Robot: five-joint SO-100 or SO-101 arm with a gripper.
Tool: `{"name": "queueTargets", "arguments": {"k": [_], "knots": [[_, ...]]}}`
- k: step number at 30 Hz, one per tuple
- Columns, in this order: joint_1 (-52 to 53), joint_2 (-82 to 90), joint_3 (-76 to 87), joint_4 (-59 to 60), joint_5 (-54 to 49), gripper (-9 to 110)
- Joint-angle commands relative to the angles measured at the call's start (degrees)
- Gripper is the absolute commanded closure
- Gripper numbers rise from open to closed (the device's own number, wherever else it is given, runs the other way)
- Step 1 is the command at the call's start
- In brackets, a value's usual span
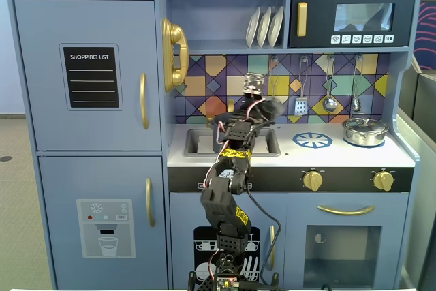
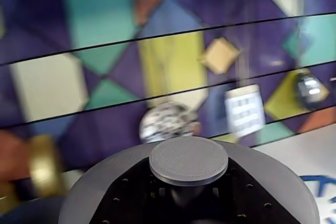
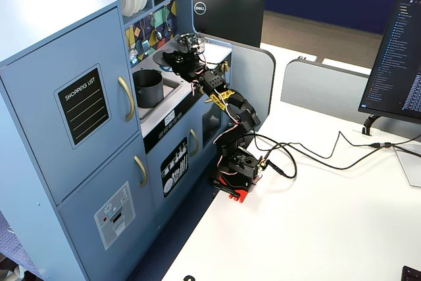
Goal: Pick up the lid from the counter and put it on the gray recipient
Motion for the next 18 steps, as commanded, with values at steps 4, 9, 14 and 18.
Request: {"name": "queueTargets", "arguments": {"k": [4,9,14,18], "knots": [[-9.05,4.31,1.76,-0.62,-0.70,102],[-12.04,1.93,4.39,-4.66,-1.32,102],[-13.36,-1.49,5.36,-8.61,-1.67,102],[-13.89,-4.13,5.27,-10.99,-2.20,102]]}}
